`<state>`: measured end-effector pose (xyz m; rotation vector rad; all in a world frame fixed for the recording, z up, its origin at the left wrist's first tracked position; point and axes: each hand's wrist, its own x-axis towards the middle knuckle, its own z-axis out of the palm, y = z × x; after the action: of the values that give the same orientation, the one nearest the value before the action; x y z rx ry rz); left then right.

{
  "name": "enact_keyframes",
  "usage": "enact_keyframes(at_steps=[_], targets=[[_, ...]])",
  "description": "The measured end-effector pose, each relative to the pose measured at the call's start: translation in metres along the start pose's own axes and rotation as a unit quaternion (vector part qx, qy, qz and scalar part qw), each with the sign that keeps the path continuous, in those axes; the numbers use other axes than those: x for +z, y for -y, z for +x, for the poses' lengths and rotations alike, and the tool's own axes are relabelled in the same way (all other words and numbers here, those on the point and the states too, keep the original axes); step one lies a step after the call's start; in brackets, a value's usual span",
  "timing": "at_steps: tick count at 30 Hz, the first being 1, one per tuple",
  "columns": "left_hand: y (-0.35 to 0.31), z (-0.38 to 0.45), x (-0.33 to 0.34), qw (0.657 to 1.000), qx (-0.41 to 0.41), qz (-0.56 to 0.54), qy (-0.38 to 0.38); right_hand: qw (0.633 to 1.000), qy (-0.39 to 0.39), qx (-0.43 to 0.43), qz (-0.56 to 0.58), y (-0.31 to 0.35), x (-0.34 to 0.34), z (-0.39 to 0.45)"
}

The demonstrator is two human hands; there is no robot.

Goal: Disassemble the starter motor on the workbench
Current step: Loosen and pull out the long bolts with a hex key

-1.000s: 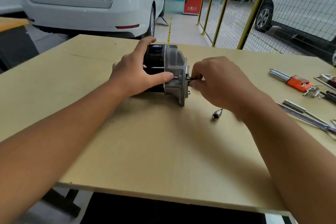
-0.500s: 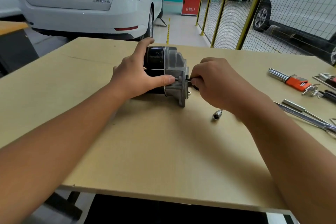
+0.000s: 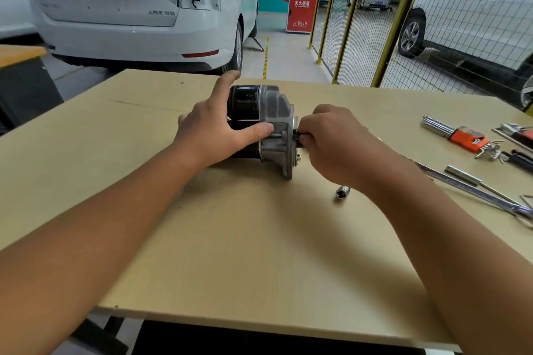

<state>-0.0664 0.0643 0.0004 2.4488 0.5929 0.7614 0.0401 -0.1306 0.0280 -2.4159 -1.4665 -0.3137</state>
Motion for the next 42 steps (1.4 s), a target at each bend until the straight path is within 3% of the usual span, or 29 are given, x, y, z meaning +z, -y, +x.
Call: enact_keyframes(at_steps=[10, 23, 28, 34, 42], targets=[[-0.0012, -0.0013, -0.0013, 1.0, 0.001, 0.004, 0.009, 0.996, -0.05, -0.011, -0.075, 0.002, -0.0041, -0.0018], [-0.0019, -0.0019, -0.0017, 1.0, 0.003, 0.012, 0.013, 0.994, -0.069, 0.003, -0.086, 0.0048, -0.0001, -0.0031], [-0.0025, -0.0015, -0.0014, 1.0, -0.001, 0.009, 0.014, 0.998, -0.053, -0.019, 0.011, -0.0004, -0.0042, -0.0011], [-0.0029, -0.0019, -0.0027, 1.0, 0.002, 0.006, 0.019, 1.0, -0.001, -0.019, -0.007, -0.0042, -0.0061, 0.0016], [-0.0003, -0.0004, -0.0033, 1.0, 0.006, 0.005, 0.017, 0.997, -0.047, 0.001, -0.059, 0.0001, -0.0083, -0.0034]])
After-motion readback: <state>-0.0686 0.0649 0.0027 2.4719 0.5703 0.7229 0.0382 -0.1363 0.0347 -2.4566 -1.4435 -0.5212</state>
